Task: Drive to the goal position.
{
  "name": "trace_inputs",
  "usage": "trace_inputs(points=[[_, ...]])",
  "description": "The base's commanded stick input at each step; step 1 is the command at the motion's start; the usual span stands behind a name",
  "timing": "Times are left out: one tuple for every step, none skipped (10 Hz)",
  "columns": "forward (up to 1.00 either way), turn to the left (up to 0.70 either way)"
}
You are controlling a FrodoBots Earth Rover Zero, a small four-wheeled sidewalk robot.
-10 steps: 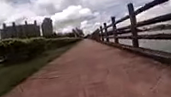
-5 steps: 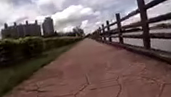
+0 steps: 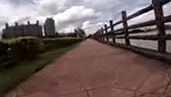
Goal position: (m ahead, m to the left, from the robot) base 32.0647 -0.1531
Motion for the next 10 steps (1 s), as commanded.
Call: trace_inputs(points=[[1.0,0.0],[1.0,0.0],[1.0,0.0],[1.0,0.0],[1.0,0.0],[1.0,0.0],[1.0,0.0],[1.0,0.0],[1.0,0.0],[1.0,0.0]])
